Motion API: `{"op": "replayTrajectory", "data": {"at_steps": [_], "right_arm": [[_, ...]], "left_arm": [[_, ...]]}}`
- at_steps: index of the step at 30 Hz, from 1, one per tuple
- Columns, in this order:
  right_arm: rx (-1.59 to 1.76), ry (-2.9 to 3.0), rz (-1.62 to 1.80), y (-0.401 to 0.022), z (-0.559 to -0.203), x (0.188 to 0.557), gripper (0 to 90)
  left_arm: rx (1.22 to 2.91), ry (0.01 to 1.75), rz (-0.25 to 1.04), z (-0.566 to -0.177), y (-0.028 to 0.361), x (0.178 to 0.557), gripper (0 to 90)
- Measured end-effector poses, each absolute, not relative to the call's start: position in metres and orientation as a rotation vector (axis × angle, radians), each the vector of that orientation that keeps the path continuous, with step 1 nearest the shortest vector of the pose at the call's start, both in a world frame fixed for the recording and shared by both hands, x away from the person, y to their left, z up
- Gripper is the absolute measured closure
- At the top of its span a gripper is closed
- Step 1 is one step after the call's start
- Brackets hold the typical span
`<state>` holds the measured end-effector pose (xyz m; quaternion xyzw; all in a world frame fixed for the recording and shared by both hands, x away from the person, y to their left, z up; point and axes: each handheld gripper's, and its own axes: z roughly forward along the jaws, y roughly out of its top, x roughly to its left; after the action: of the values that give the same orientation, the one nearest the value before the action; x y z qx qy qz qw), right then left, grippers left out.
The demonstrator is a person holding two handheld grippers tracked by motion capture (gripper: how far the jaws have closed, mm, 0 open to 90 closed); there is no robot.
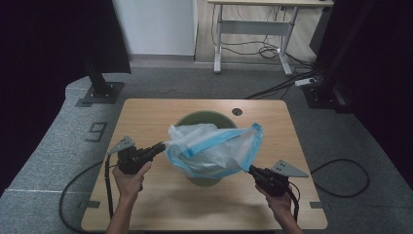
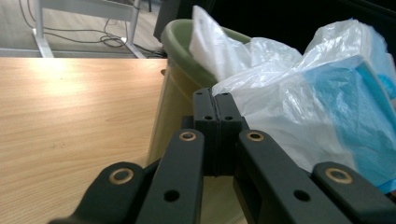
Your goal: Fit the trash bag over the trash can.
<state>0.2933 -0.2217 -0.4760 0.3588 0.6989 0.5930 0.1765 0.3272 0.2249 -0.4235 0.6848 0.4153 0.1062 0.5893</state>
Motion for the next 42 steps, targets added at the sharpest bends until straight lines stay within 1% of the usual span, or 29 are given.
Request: {"op": "replayTrajectory", "data": {"at_steps": [10, 14, 19, 22, 26, 30, 38, 42], "right_arm": [[1.06, 1.997, 1.691, -0.221, -0.49, 0.299, 89.1], [1.038, 1.983, 1.68, -0.223, -0.487, 0.296, 88.4], [1.02, 1.927, 1.685, -0.237, -0.47, 0.277, 70.8], [1.01, 1.902, 1.678, -0.247, -0.462, 0.264, 64.0], [0.996, 1.857, 1.711, -0.258, -0.448, 0.251, 59.9], [0.962, 1.829, 1.736, -0.26, -0.429, 0.245, 56.2], [0.928, 1.833, 1.75, -0.26, -0.393, 0.257, 48.4], [0.902, 1.853, 1.755, -0.252, -0.388, 0.257, 45.3]], "left_arm": [[1.605, 0.992, 0.238, -0.432, 0.219, 0.336, 89.9], [1.608, 0.993, 0.241, -0.432, 0.219, 0.335, 89.9], [1.613, 0.991, 0.251, -0.432, 0.221, 0.33, 89.9], [1.606, 0.991, 0.256, -0.43, 0.222, 0.329, 89.8], [1.602, 0.991, 0.259, -0.429, 0.222, 0.327, 89.9], [1.595, 0.986, 0.257, -0.428, 0.22, 0.325, 89.9], [1.592, 0.977, 0.261, -0.426, 0.221, 0.323, 89.8], [1.591, 0.976, 0.258, -0.426, 0.221, 0.323, 89.8]]}}
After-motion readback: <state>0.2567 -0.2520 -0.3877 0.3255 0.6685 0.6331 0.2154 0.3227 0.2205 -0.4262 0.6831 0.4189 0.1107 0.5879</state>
